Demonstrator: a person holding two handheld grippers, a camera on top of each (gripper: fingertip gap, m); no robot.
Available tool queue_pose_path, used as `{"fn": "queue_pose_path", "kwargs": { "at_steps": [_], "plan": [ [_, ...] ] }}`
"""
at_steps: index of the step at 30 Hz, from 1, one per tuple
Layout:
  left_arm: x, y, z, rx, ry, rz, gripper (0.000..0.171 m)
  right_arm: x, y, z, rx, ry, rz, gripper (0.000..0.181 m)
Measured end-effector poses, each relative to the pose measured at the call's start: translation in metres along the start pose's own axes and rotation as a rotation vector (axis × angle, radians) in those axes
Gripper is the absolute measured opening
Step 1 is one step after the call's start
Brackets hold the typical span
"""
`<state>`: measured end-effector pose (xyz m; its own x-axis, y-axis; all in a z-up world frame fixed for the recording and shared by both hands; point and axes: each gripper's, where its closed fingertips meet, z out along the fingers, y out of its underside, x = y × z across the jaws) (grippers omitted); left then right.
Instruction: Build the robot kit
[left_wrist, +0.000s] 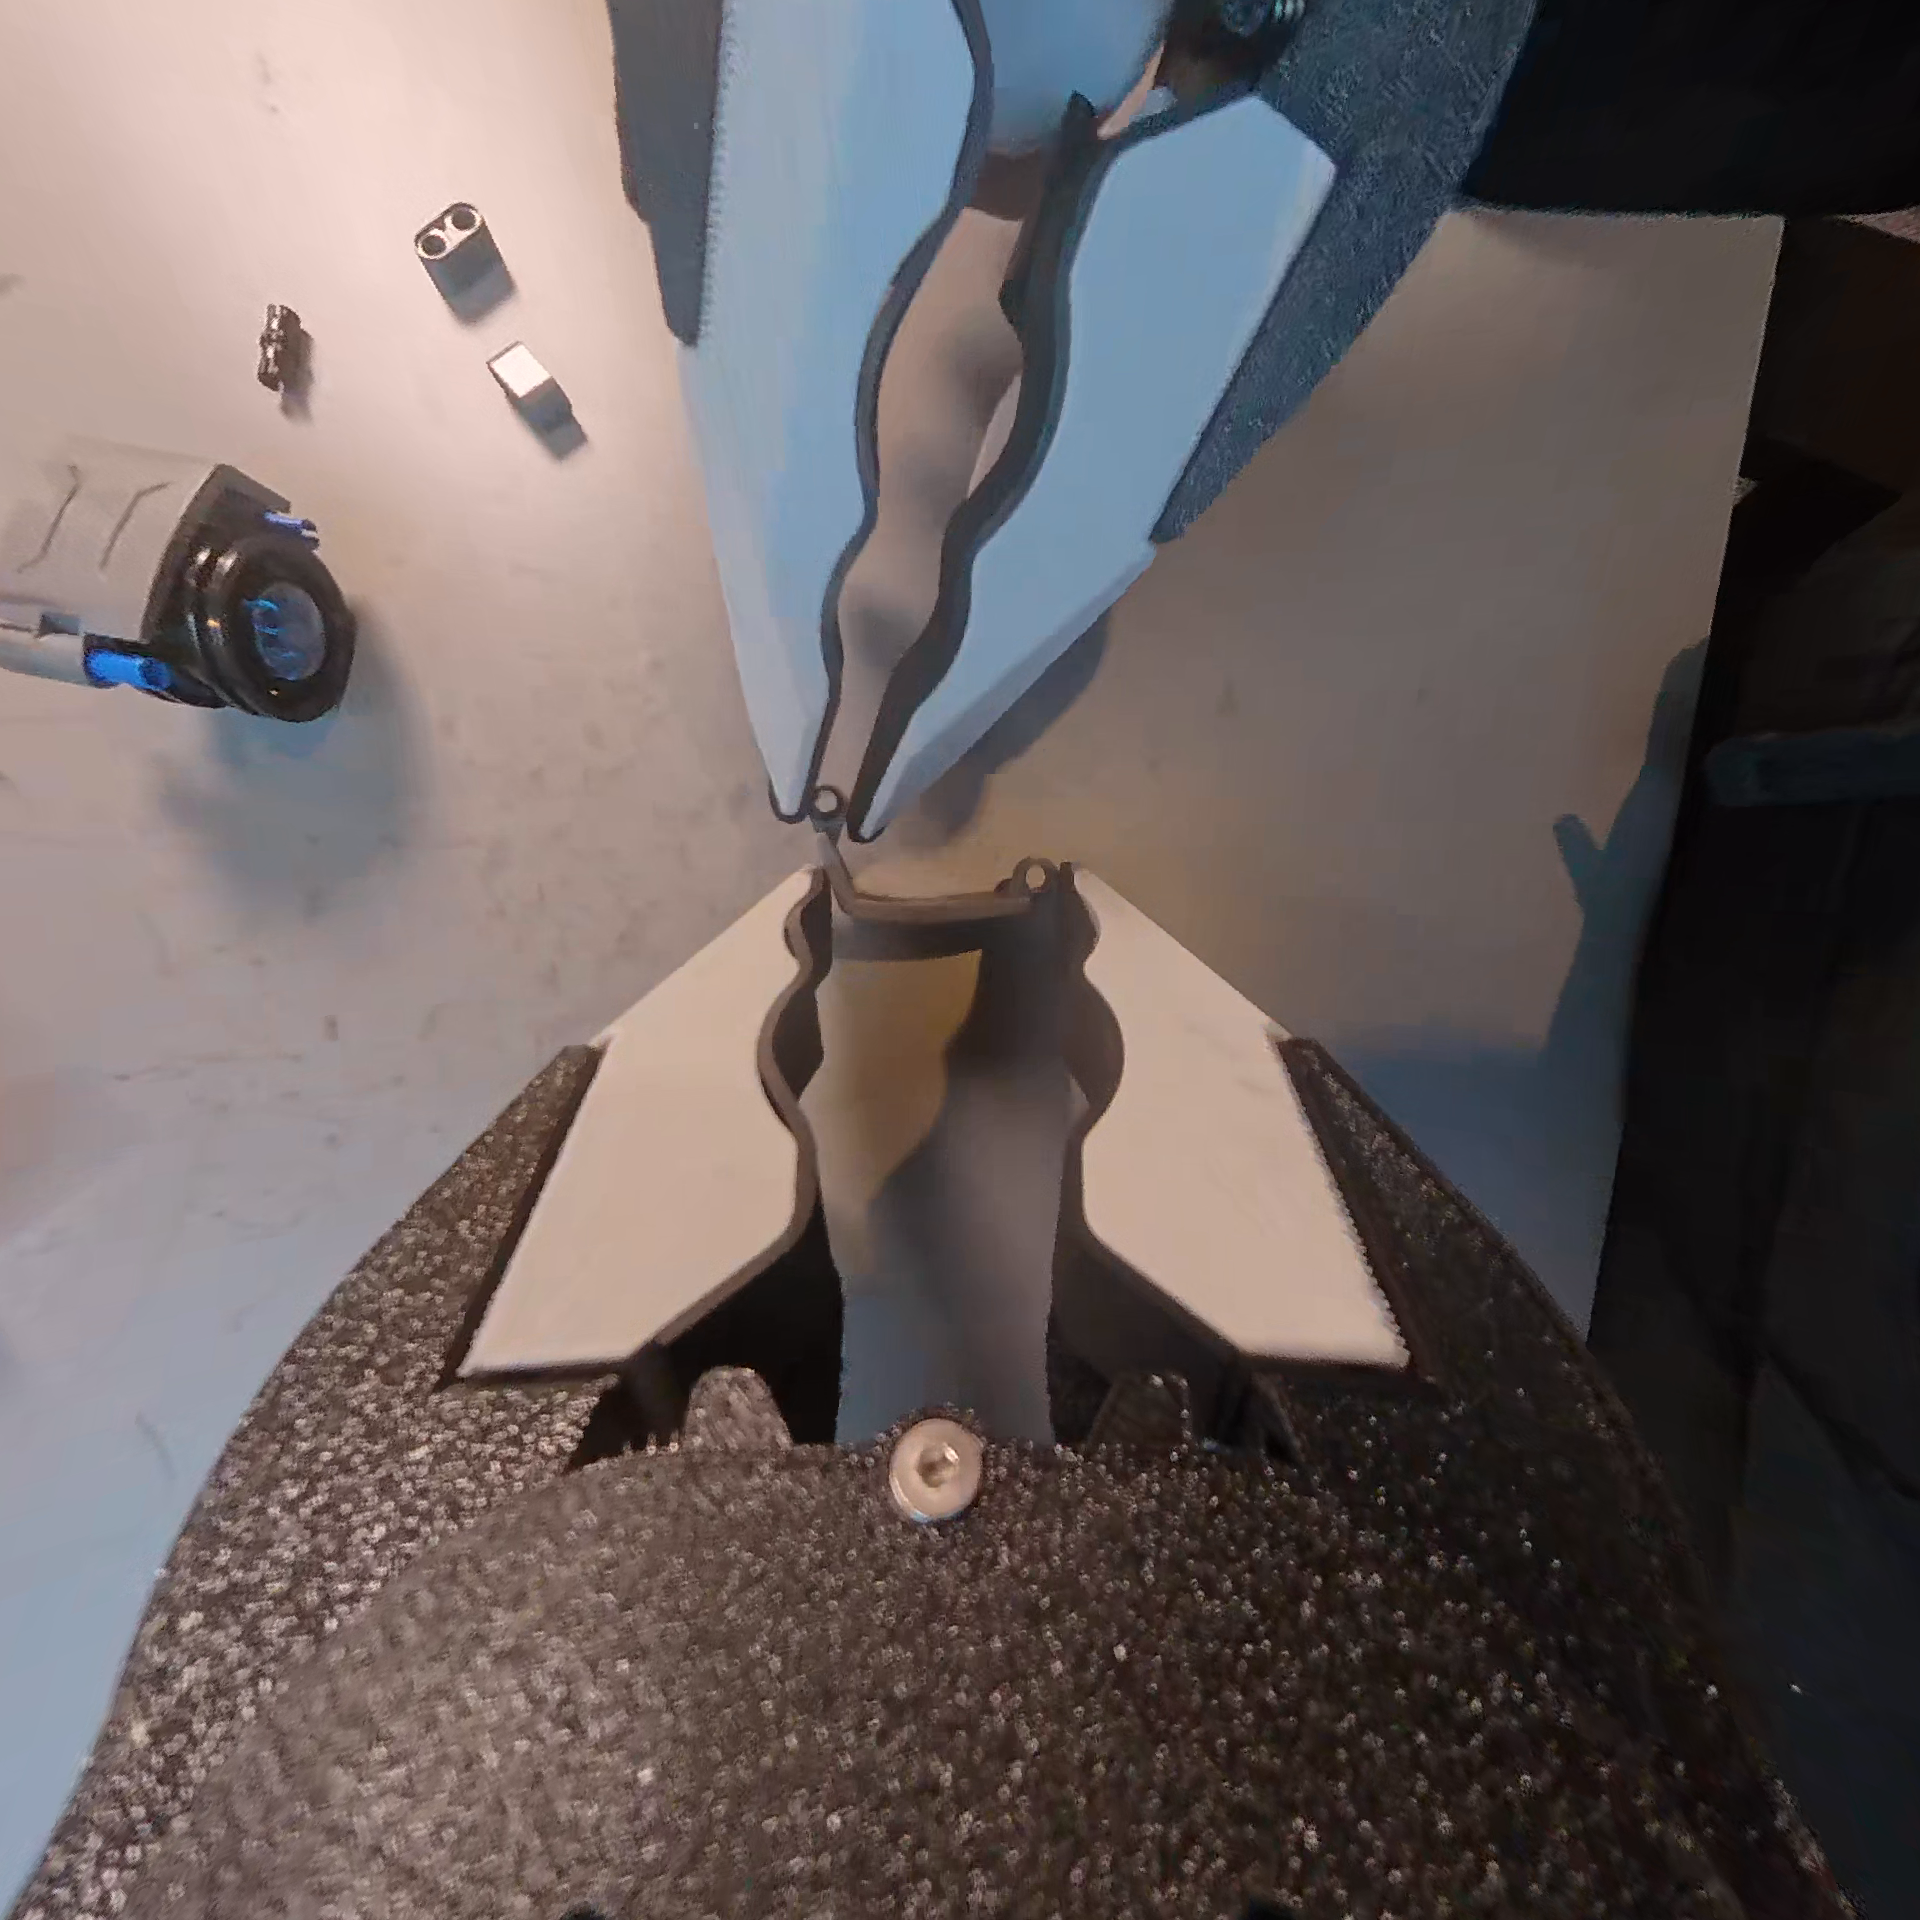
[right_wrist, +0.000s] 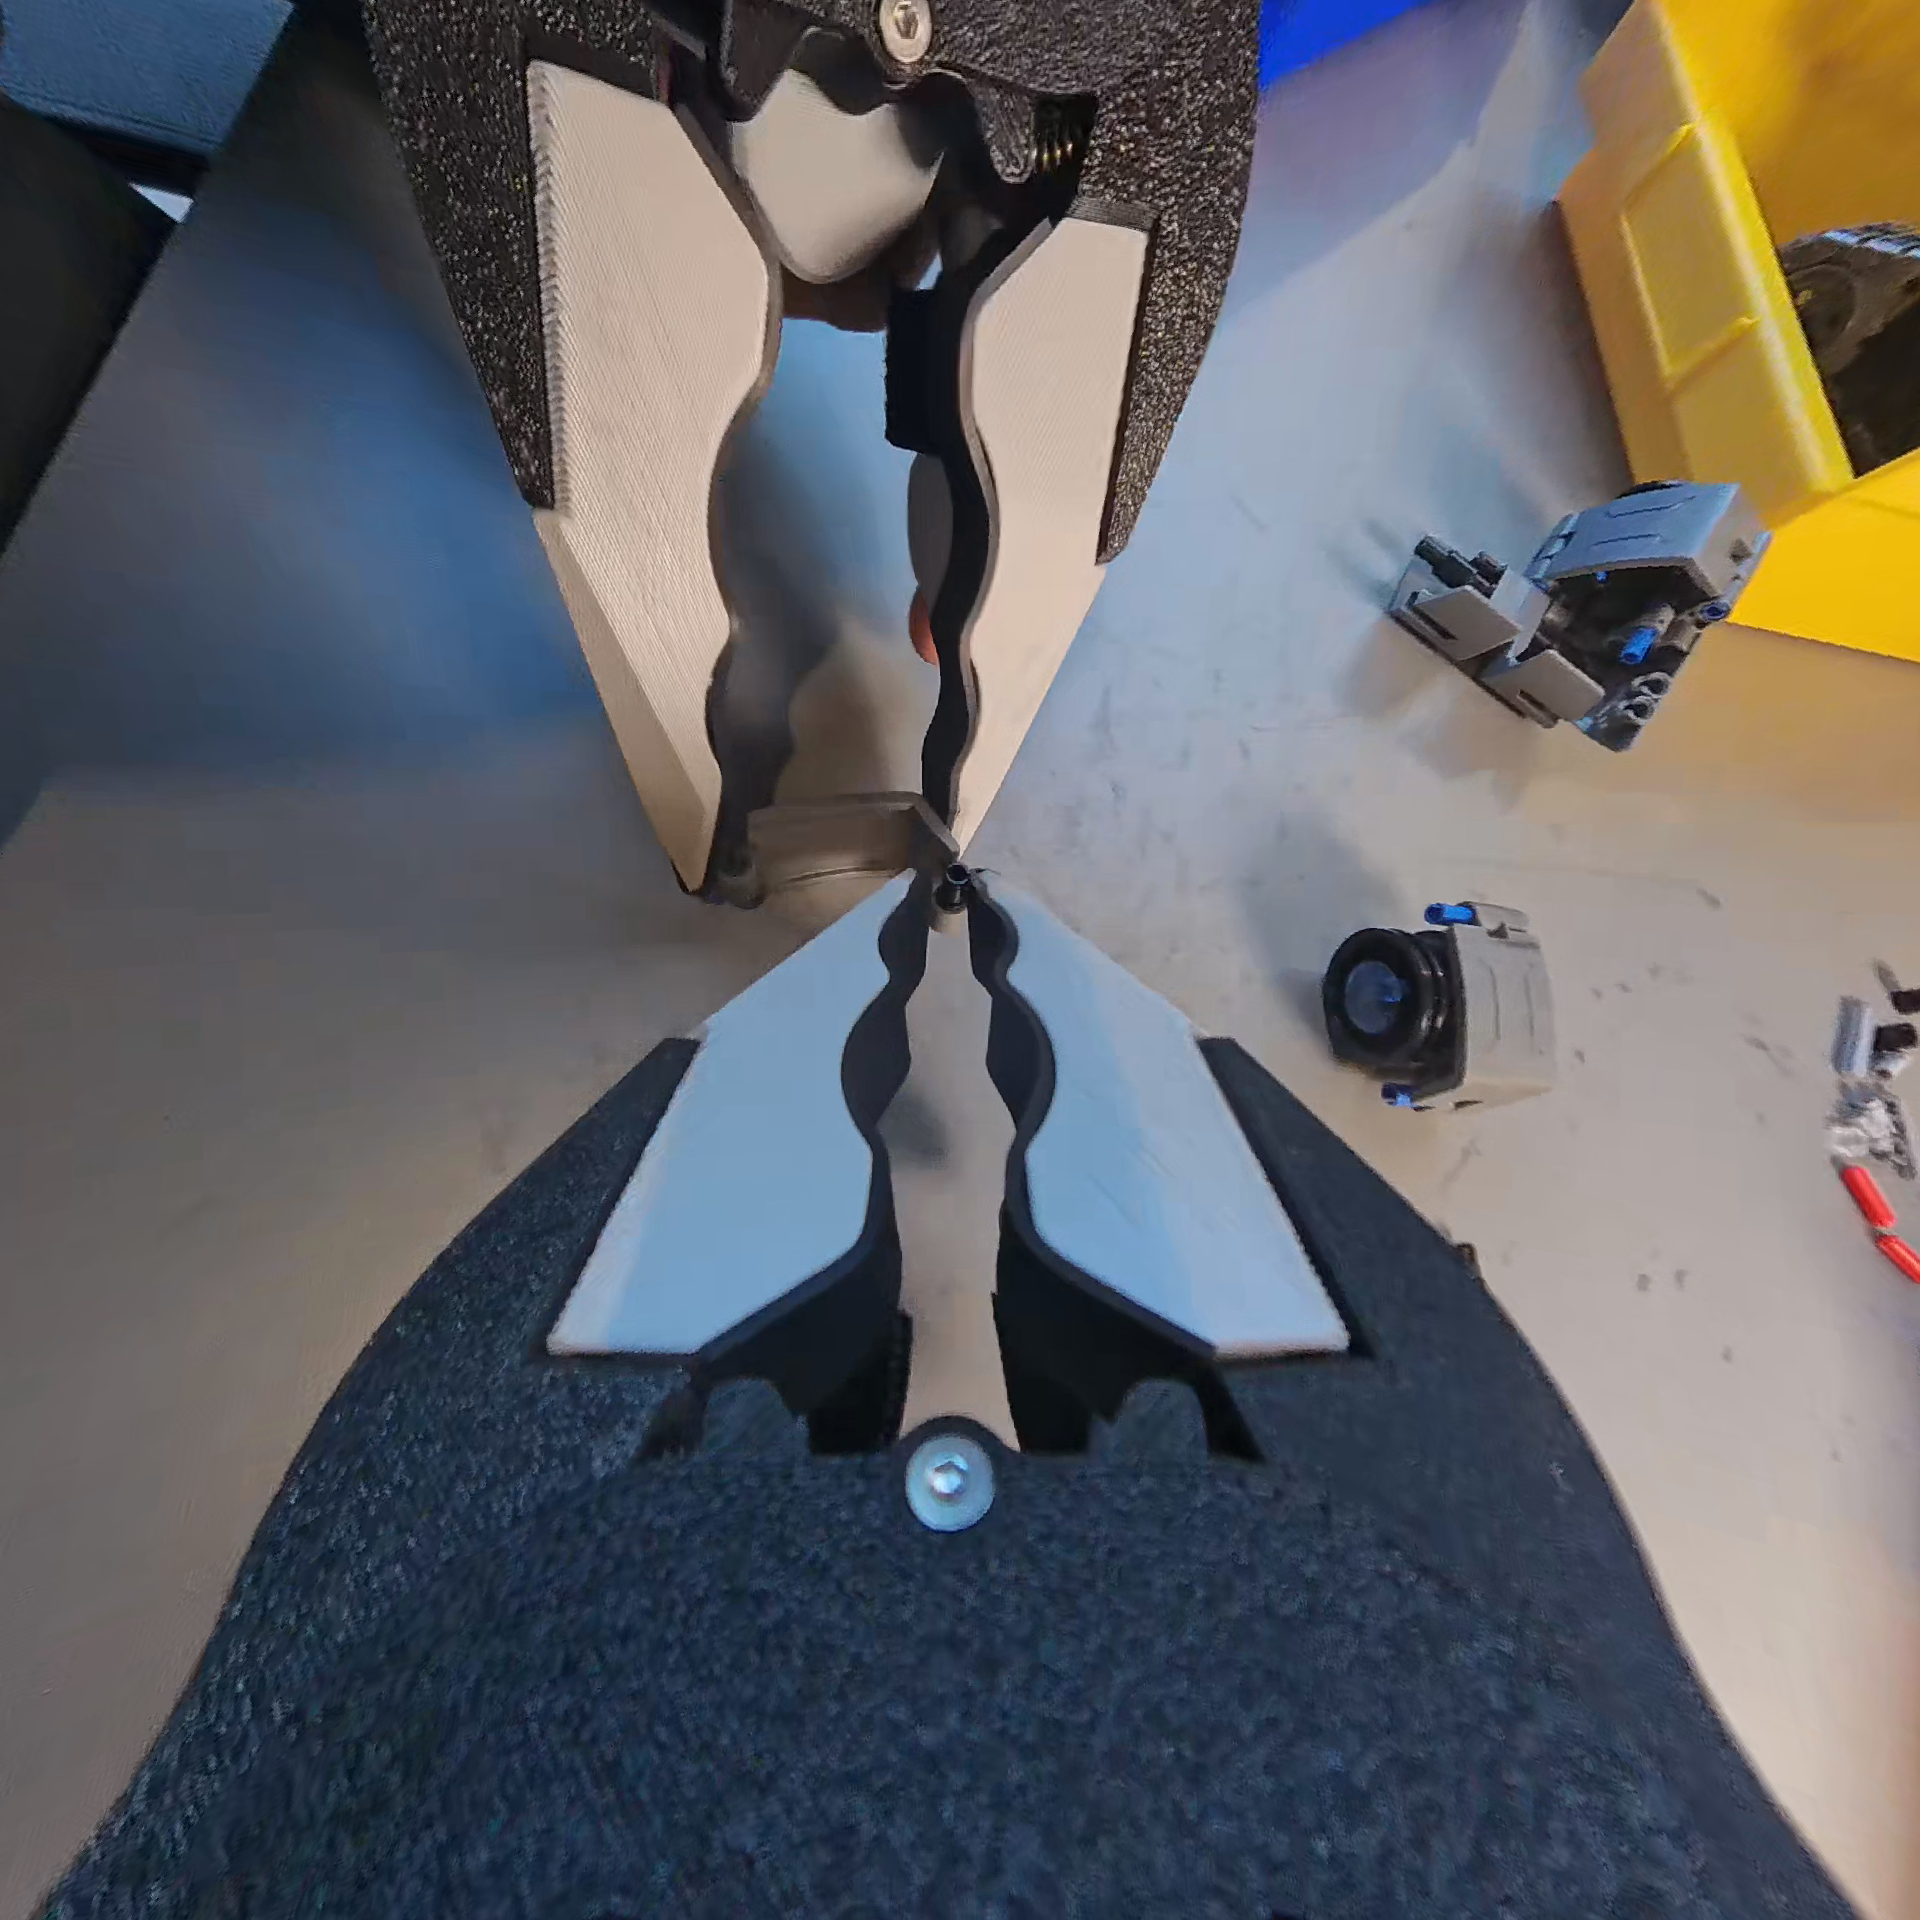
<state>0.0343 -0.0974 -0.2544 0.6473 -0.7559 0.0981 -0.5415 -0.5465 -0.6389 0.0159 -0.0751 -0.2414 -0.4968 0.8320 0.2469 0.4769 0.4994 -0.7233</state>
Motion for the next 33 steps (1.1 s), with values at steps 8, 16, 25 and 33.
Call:
{"fn": "queue_pose_path", "kwargs": {
  "at_steps": [8,16,25,33],
  "plan": [
    [-0.002,0.007,-0.009,0.04,0.064,0.0,0.038,0.001,0.001,0.007,0.002,-0.114,-0.028,0.006],
    [-0.006,0.007,-0.008,0.057,0.041,-0.014,0.033,0.002,0.004,0.007,-0.013,-0.123,-0.025,0.011],
    [-0.023,0.002,-0.028,0.129,0.008,-0.04,0.033,0.035,0.007,-0.037,0.051,0.0,0.106,0.016],
    [-0.074,-0.022,-0.052,0.383,-0.057,-0.151,0.033,0.103,0.072,-0.056,-0.105,0.17,0.302,0.014]
  ]
}}
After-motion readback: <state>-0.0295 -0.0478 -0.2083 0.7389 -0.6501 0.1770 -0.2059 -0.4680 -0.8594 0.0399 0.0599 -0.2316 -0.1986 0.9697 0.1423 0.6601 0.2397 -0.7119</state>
